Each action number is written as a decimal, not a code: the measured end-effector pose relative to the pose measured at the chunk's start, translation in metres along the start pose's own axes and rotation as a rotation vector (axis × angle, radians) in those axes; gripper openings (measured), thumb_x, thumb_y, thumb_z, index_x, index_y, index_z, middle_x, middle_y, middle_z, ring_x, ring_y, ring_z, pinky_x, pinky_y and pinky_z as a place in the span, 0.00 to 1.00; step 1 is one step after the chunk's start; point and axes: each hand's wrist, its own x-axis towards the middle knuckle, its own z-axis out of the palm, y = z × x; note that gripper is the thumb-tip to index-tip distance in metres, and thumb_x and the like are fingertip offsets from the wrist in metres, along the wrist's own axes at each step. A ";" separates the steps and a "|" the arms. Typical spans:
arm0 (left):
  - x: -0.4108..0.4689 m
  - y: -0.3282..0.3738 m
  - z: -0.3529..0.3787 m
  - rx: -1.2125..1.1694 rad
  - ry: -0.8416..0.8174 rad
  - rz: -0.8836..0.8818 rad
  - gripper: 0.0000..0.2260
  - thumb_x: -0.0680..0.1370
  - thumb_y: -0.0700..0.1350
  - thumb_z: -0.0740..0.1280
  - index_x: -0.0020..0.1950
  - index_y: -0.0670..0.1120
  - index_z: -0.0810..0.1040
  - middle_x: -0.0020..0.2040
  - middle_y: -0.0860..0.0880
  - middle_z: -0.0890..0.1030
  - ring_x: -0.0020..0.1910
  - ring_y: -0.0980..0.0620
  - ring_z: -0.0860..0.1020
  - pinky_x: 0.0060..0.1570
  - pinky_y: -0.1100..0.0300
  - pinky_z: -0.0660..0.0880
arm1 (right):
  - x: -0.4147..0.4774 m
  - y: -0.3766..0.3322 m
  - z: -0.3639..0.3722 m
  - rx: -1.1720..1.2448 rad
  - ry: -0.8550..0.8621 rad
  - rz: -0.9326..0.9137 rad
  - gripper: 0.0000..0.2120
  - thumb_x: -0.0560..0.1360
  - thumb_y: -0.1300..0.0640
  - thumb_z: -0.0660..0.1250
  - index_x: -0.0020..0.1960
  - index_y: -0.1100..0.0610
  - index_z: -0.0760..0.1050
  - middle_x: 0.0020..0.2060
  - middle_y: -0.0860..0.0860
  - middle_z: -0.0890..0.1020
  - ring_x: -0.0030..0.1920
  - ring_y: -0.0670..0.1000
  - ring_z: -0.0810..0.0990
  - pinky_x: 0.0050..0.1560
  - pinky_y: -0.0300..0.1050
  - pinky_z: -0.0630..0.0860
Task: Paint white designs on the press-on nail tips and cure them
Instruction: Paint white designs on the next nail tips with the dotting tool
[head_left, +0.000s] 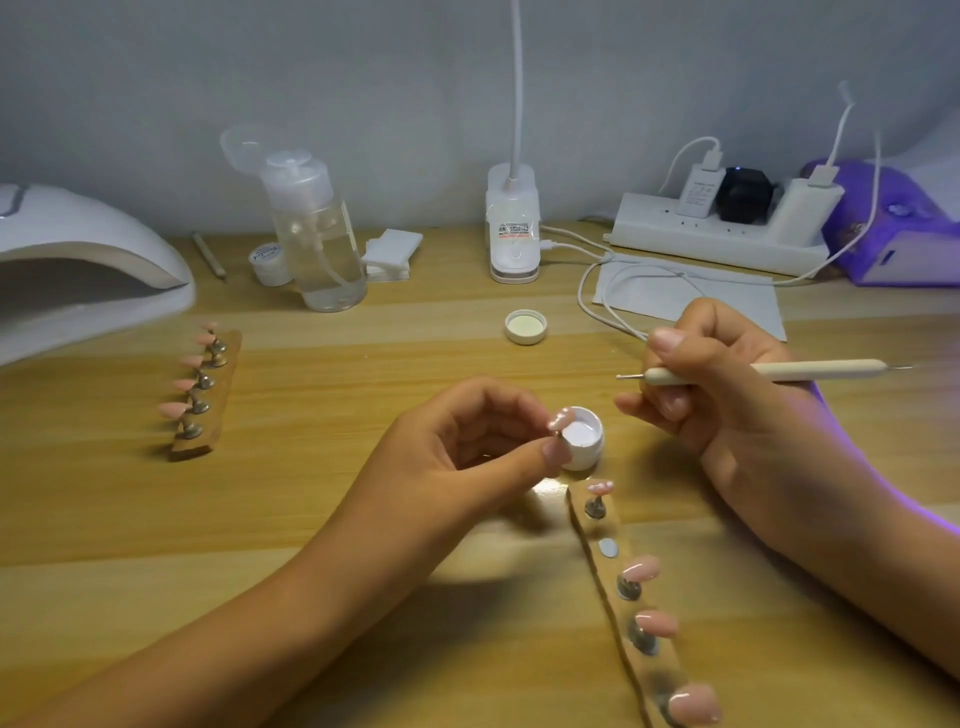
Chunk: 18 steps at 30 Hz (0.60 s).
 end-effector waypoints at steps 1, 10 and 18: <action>-0.001 0.001 0.000 0.001 0.000 0.013 0.06 0.68 0.45 0.76 0.42 0.53 0.82 0.41 0.52 0.84 0.40 0.56 0.81 0.43 0.65 0.77 | 0.001 0.000 -0.002 -0.001 0.020 0.003 0.12 0.70 0.56 0.69 0.30 0.50 0.71 0.25 0.48 0.70 0.28 0.44 0.70 0.40 0.39 0.79; -0.015 0.009 0.011 0.606 -0.016 0.428 0.04 0.74 0.50 0.71 0.41 0.53 0.79 0.35 0.55 0.70 0.34 0.56 0.69 0.36 0.68 0.63 | 0.007 0.003 -0.008 -0.023 0.061 0.032 0.11 0.70 0.54 0.69 0.29 0.49 0.73 0.25 0.46 0.72 0.28 0.43 0.70 0.37 0.37 0.77; -0.014 -0.001 0.013 0.887 -0.094 0.427 0.07 0.76 0.54 0.69 0.42 0.52 0.81 0.32 0.59 0.65 0.33 0.65 0.67 0.34 0.67 0.62 | 0.008 0.006 -0.010 -0.077 0.068 0.024 0.11 0.70 0.53 0.69 0.30 0.49 0.74 0.25 0.46 0.72 0.27 0.43 0.71 0.36 0.37 0.76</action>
